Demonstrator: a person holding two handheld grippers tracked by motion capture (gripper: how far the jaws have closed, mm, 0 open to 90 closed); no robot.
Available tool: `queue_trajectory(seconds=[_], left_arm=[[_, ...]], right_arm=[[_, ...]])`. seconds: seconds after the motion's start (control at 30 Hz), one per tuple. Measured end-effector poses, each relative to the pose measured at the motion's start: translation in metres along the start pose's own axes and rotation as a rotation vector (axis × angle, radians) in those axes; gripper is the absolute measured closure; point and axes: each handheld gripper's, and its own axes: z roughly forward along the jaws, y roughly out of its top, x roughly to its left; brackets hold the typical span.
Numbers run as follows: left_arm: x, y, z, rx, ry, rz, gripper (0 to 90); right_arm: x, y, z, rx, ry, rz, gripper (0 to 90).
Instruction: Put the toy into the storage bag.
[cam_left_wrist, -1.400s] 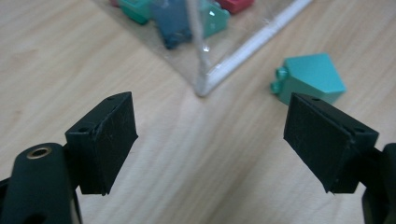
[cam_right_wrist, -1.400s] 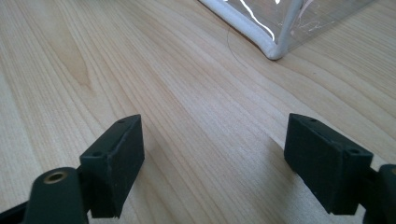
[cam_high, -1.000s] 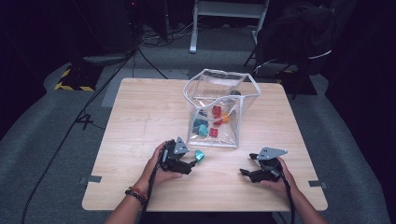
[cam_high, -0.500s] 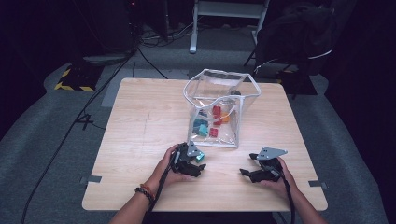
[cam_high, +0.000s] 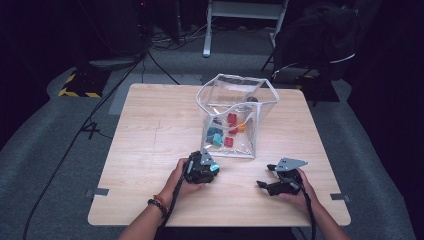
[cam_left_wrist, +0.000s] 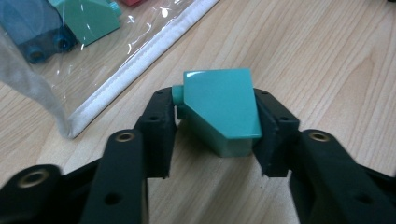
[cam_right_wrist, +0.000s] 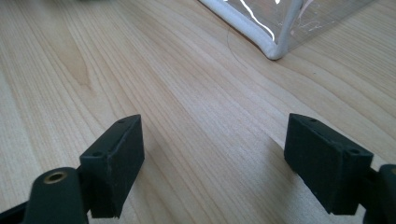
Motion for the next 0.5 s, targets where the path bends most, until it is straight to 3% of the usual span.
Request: queue_trajectory(seconds=[0.3,0.5], left_arm=[[0.016,-0.007,-0.017,-0.016,0.009,-0.028,56.7],[0.029,-0.011,-0.033,-0.035,0.055,-0.037,56.8]], right_arm=[[0.0,0.0,0.0,0.0,0.0,0.0,20.3],[0.0,0.0,0.0,0.0,0.0,0.0,20.4]])
